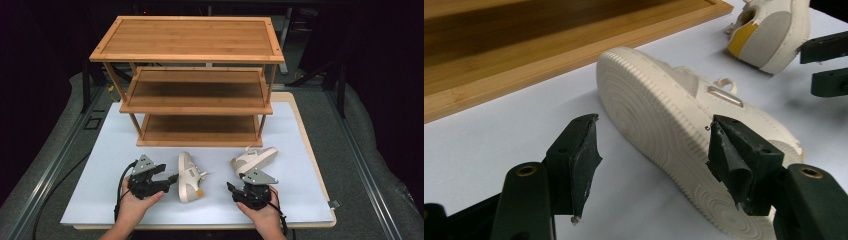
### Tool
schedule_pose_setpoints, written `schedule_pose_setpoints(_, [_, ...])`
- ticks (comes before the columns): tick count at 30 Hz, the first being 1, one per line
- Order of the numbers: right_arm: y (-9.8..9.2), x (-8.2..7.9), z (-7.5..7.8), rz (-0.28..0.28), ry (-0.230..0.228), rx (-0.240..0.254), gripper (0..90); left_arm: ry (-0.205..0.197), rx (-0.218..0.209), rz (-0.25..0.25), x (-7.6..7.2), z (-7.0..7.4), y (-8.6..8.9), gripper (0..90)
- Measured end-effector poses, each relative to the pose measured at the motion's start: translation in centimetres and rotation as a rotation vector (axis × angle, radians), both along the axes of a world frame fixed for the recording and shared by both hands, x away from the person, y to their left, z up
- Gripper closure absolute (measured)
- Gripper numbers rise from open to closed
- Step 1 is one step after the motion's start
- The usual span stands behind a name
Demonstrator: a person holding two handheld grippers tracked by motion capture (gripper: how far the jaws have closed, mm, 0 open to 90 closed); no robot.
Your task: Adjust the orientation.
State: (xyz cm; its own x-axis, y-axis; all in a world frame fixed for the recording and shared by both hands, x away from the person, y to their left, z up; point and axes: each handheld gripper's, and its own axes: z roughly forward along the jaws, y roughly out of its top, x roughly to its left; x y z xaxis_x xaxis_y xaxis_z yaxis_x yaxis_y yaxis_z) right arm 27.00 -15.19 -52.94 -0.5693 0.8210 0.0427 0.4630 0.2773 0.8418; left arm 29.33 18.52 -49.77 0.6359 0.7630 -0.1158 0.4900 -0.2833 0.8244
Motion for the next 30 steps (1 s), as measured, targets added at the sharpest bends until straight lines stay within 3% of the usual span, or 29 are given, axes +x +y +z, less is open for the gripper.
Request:
schedule_pose_setpoints(4, [0.0, 0.1, 0.0, 0.0, 0.003, 0.012, 44.0, 0.006, -0.022, -0.008, 0.1, 0.3, -0.4, 36.9])
schedule_pose_setpoints(9, [0.0, 0.1, -0.1, 0.005, 0.005, 0.01, 44.2, 0.004, -0.006, -0.019, 0.0, 0.2, -0.9, 39.2])
schedule_pose_setpoints(16, [-0.1, 0.1, -0.1, 0.001, 0.016, 0.021, 44.2, 0.008, -0.01, -0.015, 0.2, 0.1, -1.1, 37.9])
schedule_pose_setpoints(21, [-0.1, 0.1, -0.2, 0.006, 0.018, 0.016, 44.2, 0.041, -0.022, -0.022, 0.7, -0.4, -1.7, 37.5])
schedule_pose_setpoints(30, [-0.1, 0.2, -0.2, 0.004, 0.02, 0.018, 44.2, 0.04, -0.029, -0.019, 0.8, -0.4, -1.8, 33.0])
